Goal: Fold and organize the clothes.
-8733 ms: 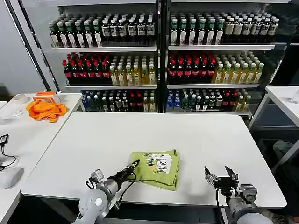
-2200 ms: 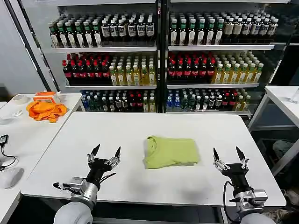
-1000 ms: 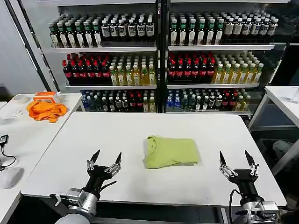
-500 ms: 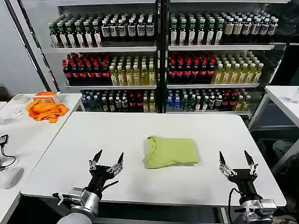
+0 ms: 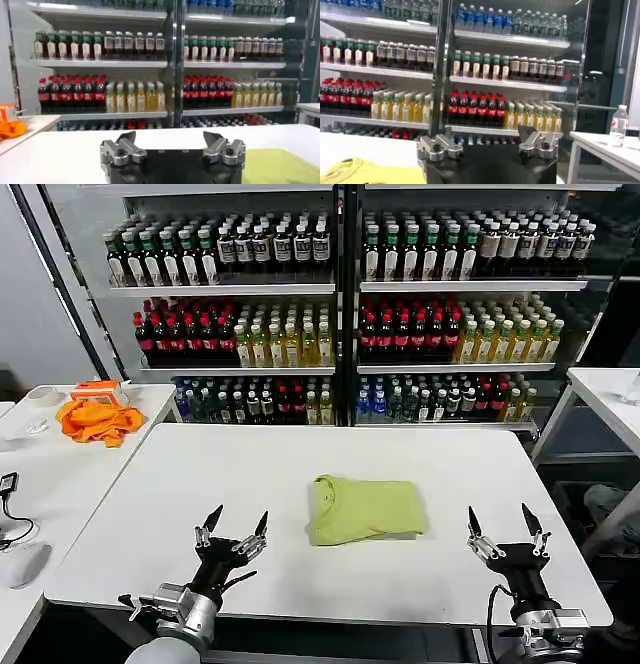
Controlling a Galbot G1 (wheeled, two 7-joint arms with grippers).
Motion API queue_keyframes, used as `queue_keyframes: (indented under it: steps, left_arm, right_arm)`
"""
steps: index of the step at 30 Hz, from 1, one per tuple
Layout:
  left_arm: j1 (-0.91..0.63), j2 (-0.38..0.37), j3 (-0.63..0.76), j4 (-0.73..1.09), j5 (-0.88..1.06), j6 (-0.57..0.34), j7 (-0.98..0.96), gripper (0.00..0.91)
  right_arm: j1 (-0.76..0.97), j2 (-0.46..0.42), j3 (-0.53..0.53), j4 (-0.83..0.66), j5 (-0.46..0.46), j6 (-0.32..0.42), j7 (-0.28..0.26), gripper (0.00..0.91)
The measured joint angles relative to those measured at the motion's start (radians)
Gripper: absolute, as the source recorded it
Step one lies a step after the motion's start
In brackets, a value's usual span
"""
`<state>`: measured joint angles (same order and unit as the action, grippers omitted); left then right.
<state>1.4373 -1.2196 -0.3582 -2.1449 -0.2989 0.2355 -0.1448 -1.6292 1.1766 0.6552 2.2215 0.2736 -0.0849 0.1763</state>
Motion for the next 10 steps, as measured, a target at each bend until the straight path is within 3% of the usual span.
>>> queue_keyframes:
  steps: [10]
  left_arm:
    - [0.0,0.008,0.006,0.003,0.002,-0.002,0.0,0.907]
  right_arm:
    - [-0.008,0.006,0.003,0.007,-0.02,0.012,0.007,0.907]
